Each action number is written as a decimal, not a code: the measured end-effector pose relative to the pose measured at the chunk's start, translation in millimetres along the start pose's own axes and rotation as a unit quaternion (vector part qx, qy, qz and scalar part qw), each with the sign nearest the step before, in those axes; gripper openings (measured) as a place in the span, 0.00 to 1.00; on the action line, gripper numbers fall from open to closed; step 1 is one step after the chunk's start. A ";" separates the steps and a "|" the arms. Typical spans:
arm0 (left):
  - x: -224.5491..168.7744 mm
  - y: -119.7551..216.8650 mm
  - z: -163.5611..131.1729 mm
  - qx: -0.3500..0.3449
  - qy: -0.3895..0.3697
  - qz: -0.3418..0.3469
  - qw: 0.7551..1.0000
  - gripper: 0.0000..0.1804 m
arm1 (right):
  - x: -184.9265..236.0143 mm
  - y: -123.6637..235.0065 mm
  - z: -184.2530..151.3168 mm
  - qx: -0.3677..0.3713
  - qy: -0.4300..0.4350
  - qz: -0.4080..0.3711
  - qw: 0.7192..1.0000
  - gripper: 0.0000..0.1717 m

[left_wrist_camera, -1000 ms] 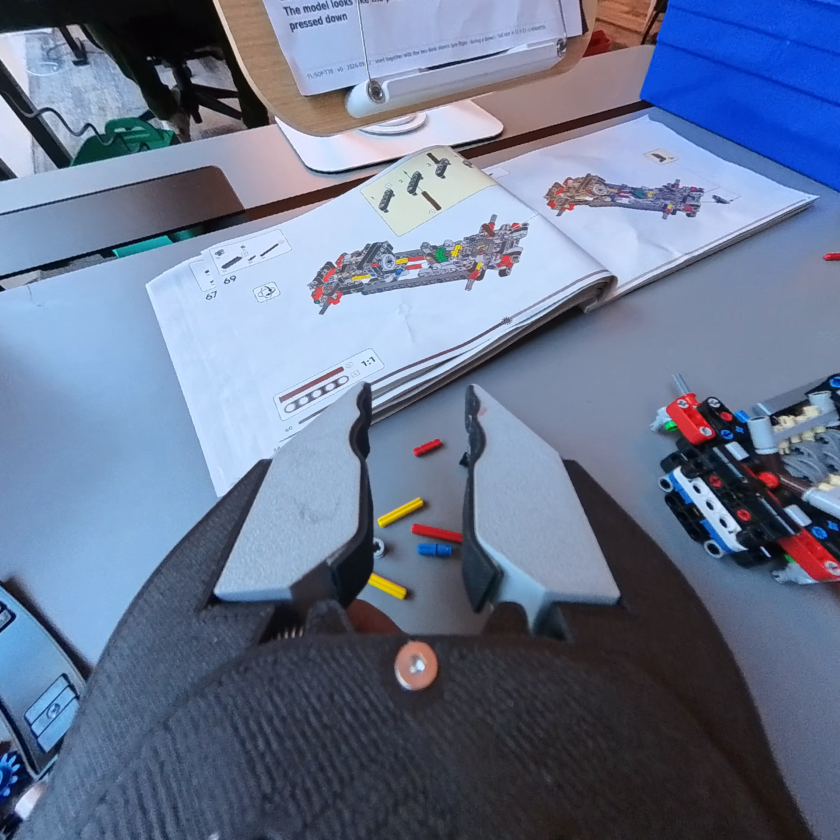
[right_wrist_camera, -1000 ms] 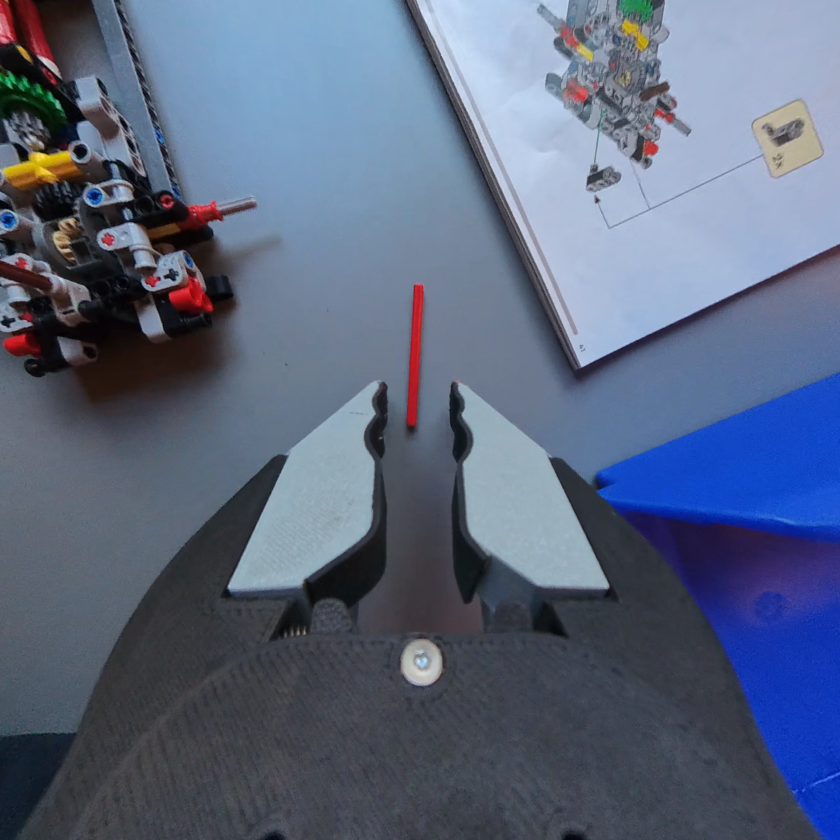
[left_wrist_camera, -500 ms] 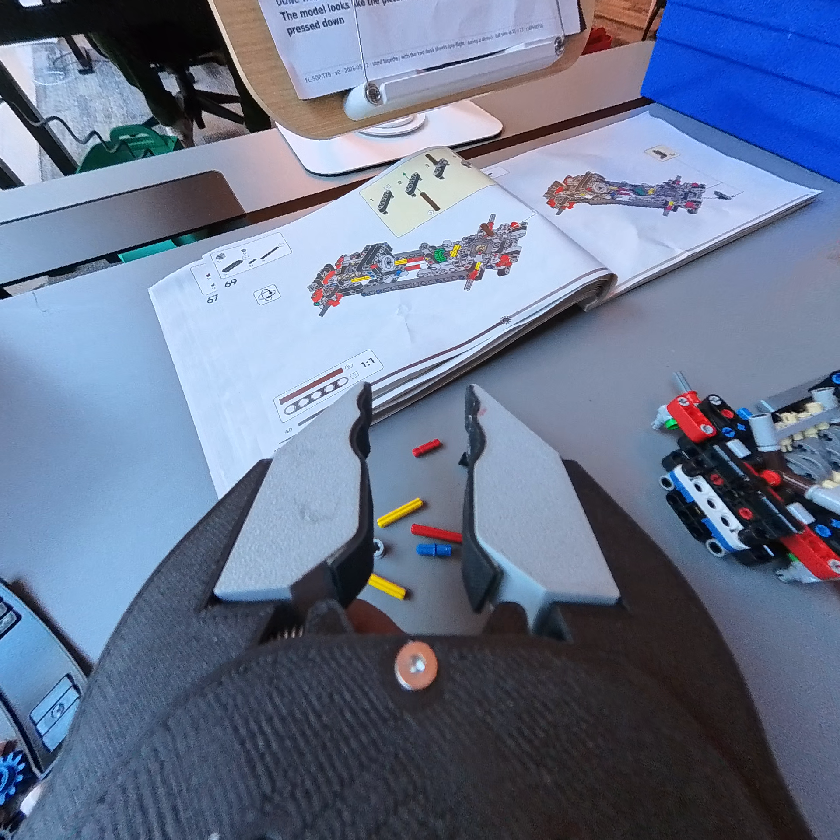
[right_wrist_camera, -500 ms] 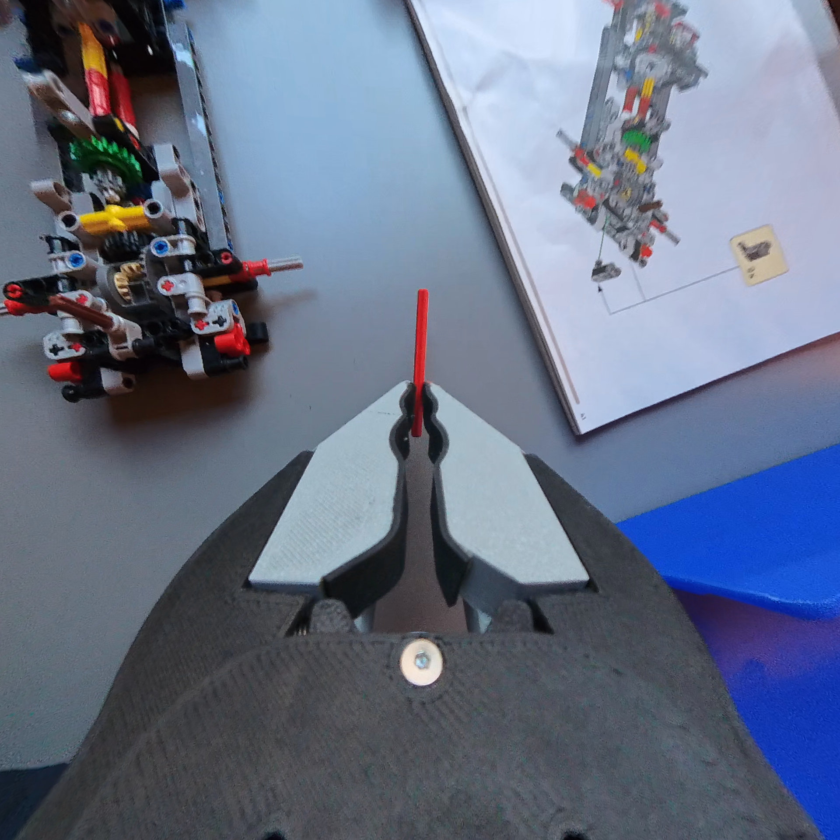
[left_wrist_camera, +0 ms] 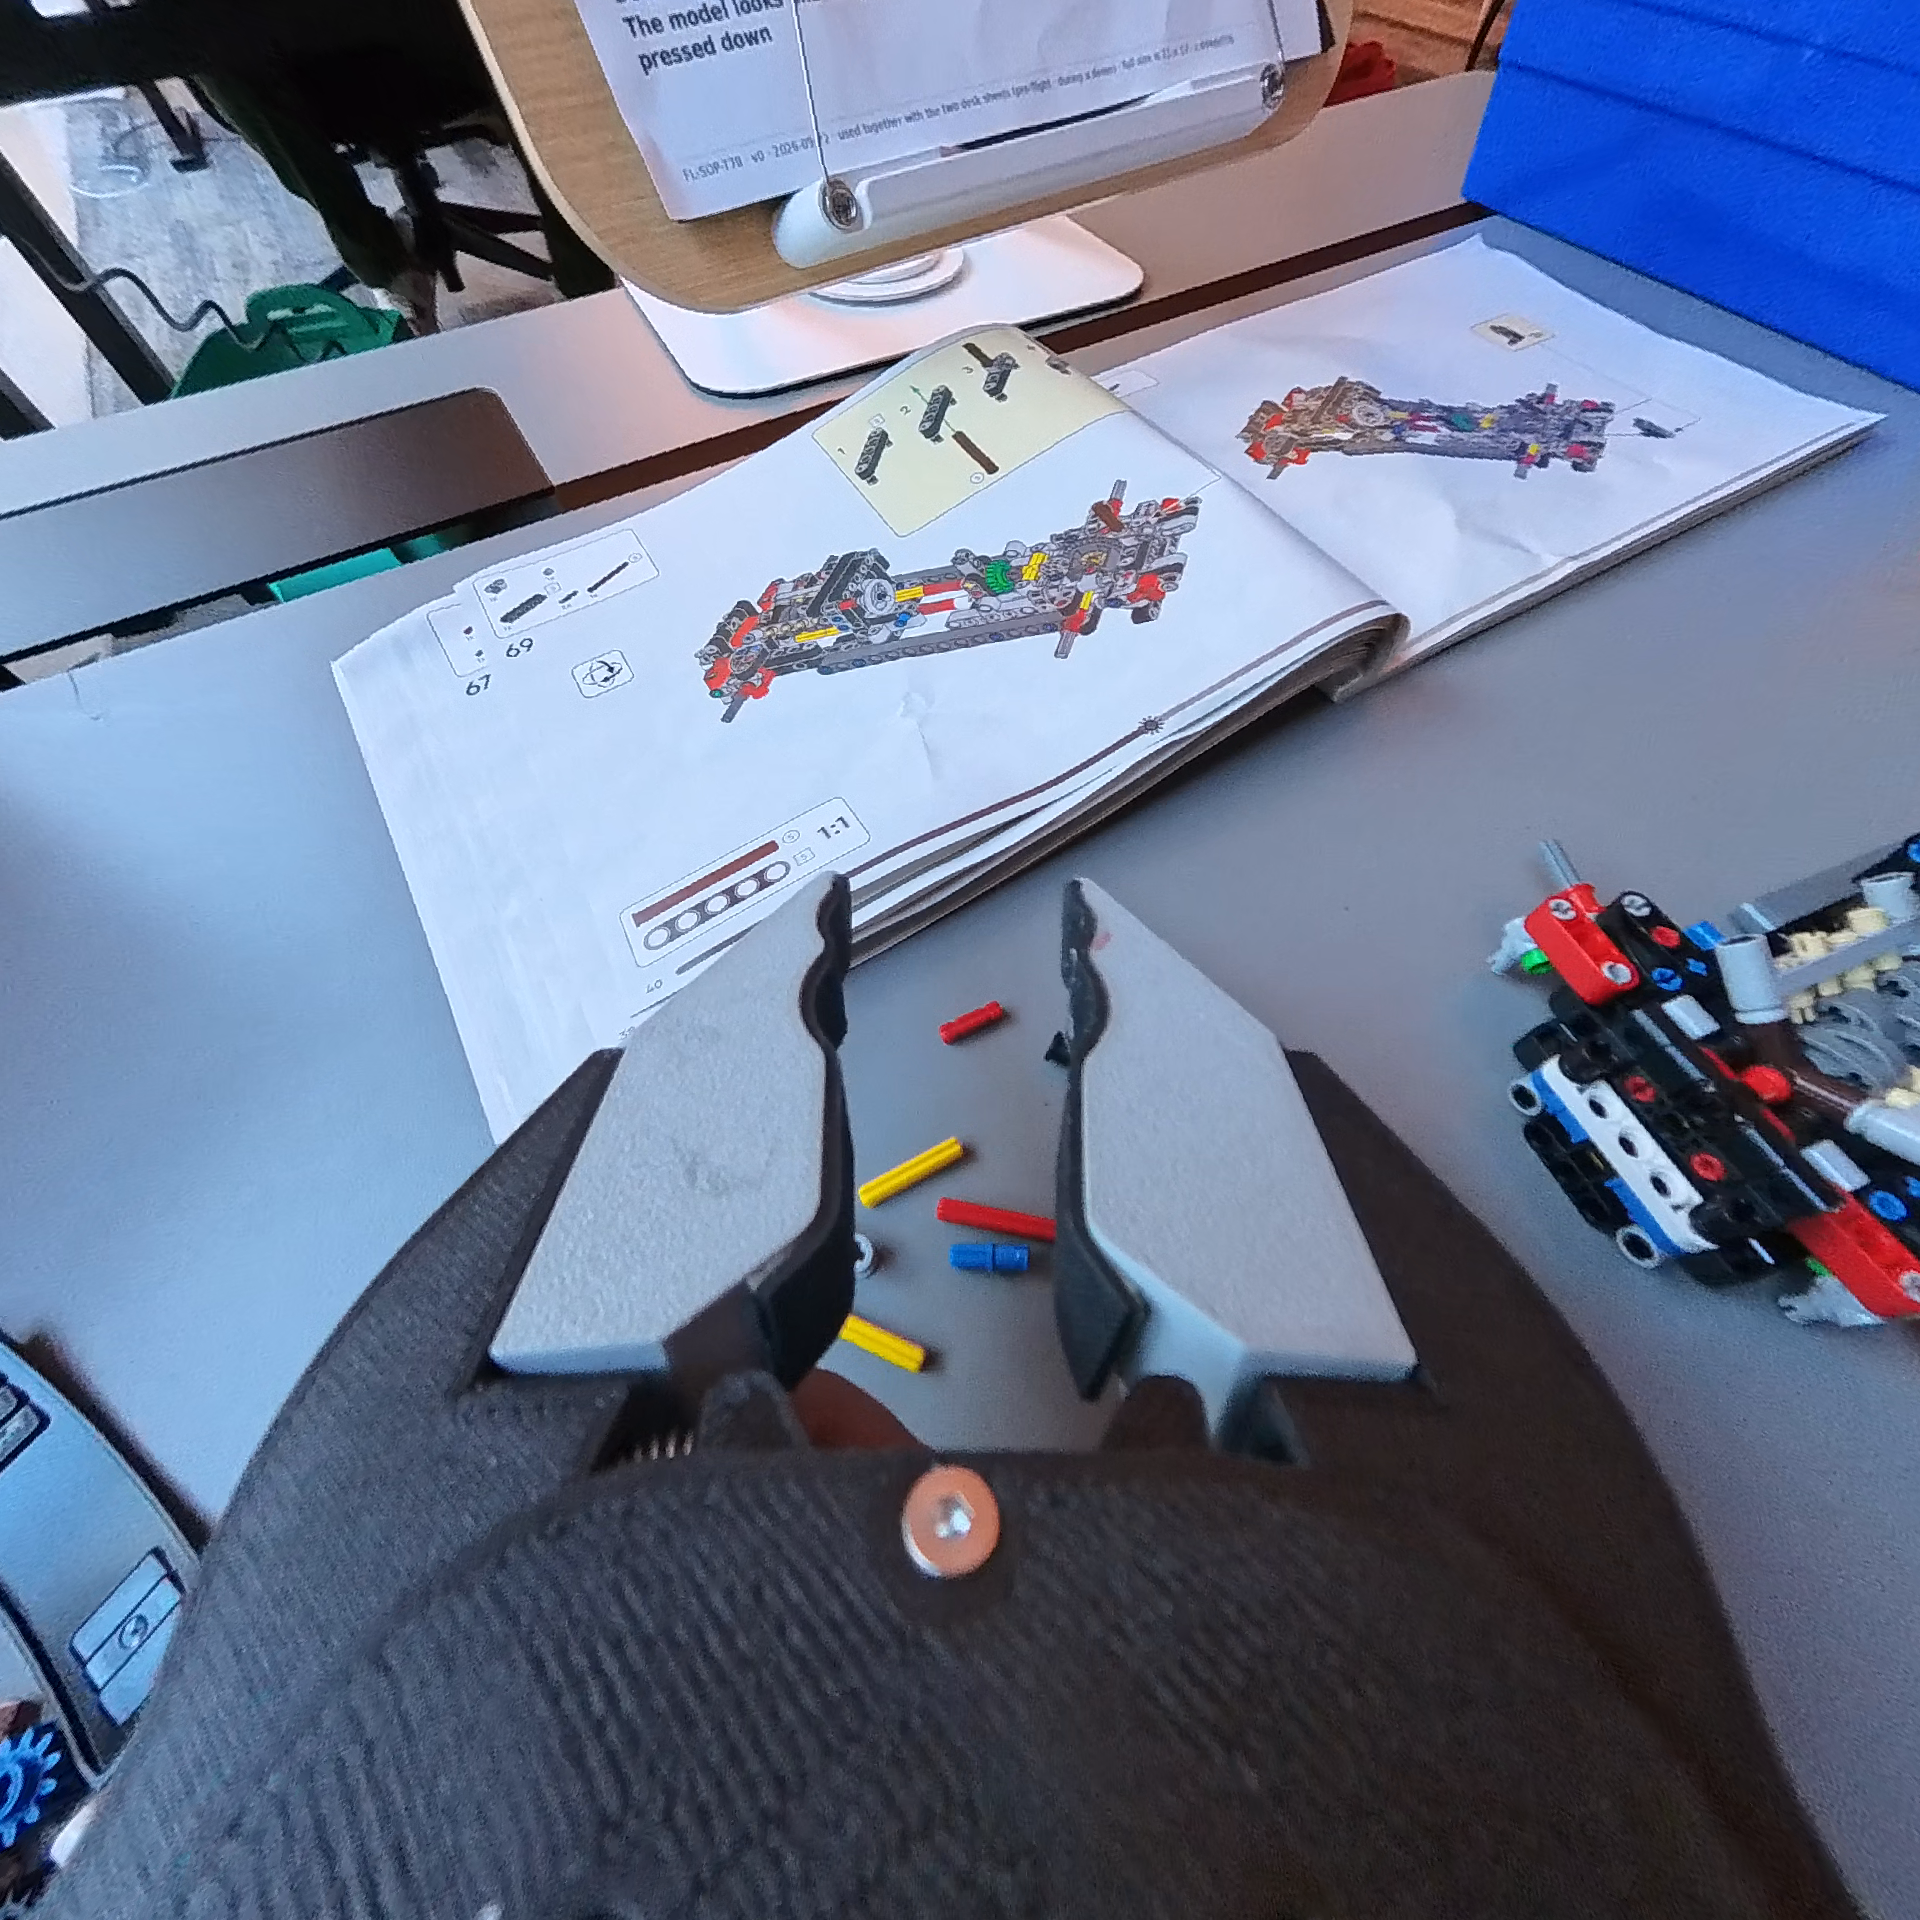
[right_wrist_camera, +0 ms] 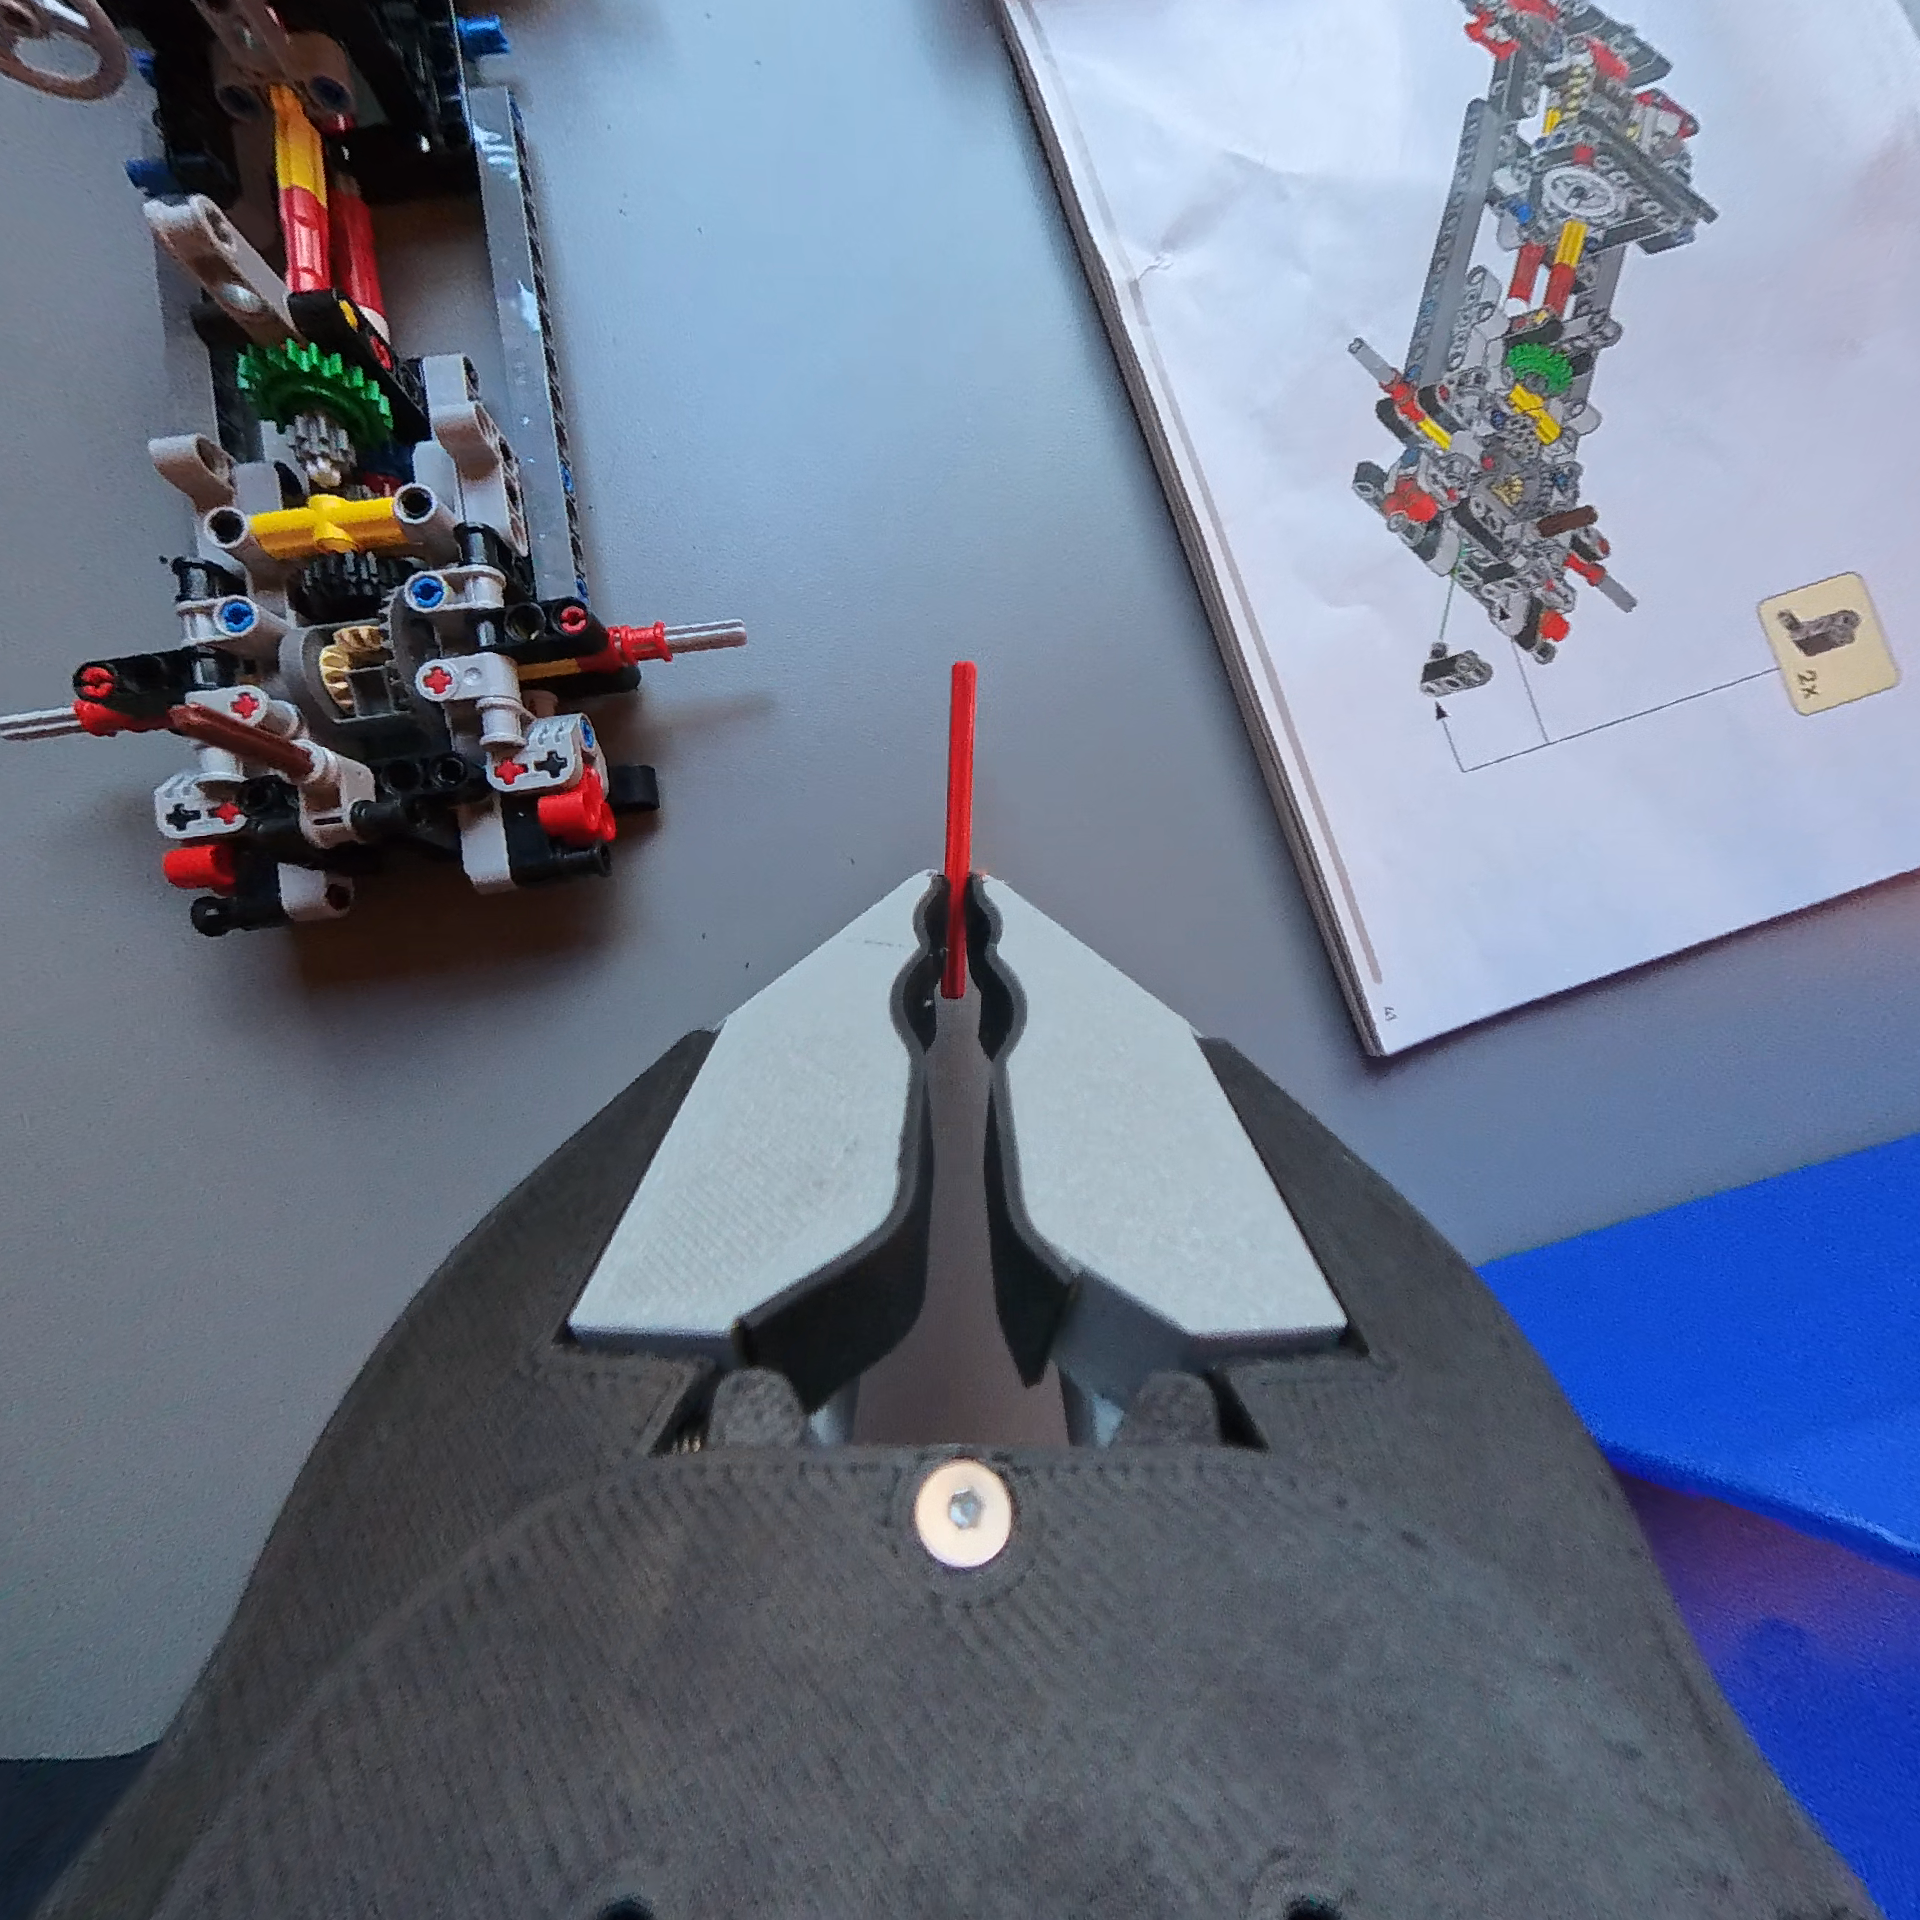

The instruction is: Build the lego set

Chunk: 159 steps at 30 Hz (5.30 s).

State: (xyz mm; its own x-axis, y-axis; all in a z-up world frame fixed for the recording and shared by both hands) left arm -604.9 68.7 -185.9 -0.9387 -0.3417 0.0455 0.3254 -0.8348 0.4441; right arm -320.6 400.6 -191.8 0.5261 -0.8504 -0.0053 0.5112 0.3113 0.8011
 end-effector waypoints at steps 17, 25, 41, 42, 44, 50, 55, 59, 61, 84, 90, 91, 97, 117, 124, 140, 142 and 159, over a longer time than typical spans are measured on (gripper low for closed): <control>-53.4 26.3 4.9 -0.046 -0.100 -0.333 0.936 0.30 | 2.3 -0.6 -9.0 -0.034 -0.049 0.051 0.997 0.17; -78.4 27.0 -9.0 -0.008 -0.169 -0.374 0.912 0.36 | 32.0 31.7 -6.1 -0.135 -0.080 0.083 0.984 0.29; -99.2 11.1 -27.9 0.119 -0.245 -0.346 0.898 0.45 | 99.9 -15.1 -11.2 -0.043 -0.010 0.008 0.999 0.51; -98.3 10.1 -27.5 0.121 -0.240 -0.345 0.899 0.43 | 100.7 -17.8 -8.7 -0.047 -0.003 0.014 0.999 0.50; -97.2 9.3 -27.1 0.125 -0.234 -0.343 0.901 0.40 | 100.6 -20.3 -5.6 -0.053 0.002 0.021 0.998 0.50; -96.5 9.7 -26.8 0.125 -0.232 -0.345 0.901 0.38 | 96.5 -22.5 -4.3 -0.101 -0.033 0.052 0.993 0.48; -95.4 10.2 -26.2 0.125 -0.227 -0.349 0.900 0.37 | 96.1 -23.0 -3.8 -0.100 -0.029 0.054 0.993 0.48; -94.0 11.2 -24.6 0.117 -0.218 -0.354 0.902 0.37 | 95.0 -22.7 -3.9 -0.104 -0.035 0.060 0.992 0.48; -93.4 11.6 -24.0 0.114 -0.215 -0.355 0.903 0.37 | 94.7 -22.6 -4.0 -0.105 -0.037 0.062 0.992 0.48; -90.8 31.3 3.0 -0.030 -0.184 -0.356 0.916 0.36 | 92.3 -21.7 -4.8 -0.110 -0.043 0.063 0.991 0.47; -87.3 18.9 -12.7 0.038 -0.200 -0.344 0.916 0.34 | 92.7 -18.5 -5.0 -0.121 -0.038 0.066 0.990 0.46; -85.5 20.5 -10.2 0.030 -0.188 -0.350 0.917 0.31 | 92.9 -17.3 -5.2 -0.127 -0.036 0.068 0.989 0.46; -58.9 32.7 9.4 -0.033 -0.110 -0.346 0.931 0.28 | 87.9 -3.7 -7.8 -0.163 -0.047 0.065 0.983 0.40; -78.2 16.8 -14.1 0.057 -0.168 -0.360 0.916 0.31 | 116.6 -69.3 108.4 0.051 0.099 0.032 0.993 0.18; -78.6 16.6 -14.3 0.060 -0.164 -0.368 0.913 0.29 | 114.3 -79.3 105.5 0.074 0.116 0.024 0.990 0.03; -83.9 14.6 -16.0 0.080 -0.158 -0.372 0.911 0.25 | 107.2 -73.5 97.3 0.057 0.125 0.052 0.989 0.02; -85.9 14.3 -17.3 0.085 -0.168 -0.370 0.910 0.25 | 105.5 -73.0 96.0 0.053 0.121 0.056 0.990 0.02; -81.8 15.8 -15.2 0.075 -0.147 -0.379 0.911 0.25 | 84.3 -25.4 98.4 -0.033 0.090 0.059 0.994 0.08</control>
State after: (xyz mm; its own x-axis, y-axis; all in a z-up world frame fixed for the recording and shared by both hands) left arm -521.2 76.9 -196.2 -0.8846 0.4562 -0.0965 -0.4262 -0.7072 0.5641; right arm -356.1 279.2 -153.7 0.6949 -0.7187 -0.0246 0.4783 0.4364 0.7621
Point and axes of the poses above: each gripper's, where its closed fingertips meet, y back along the fingers, z out of its top, x = y × z across the jaws, the point moved 9 cm from there along y, back along the fingers, and after that the axes turned 2 degrees about z, right-handed, at the moved point
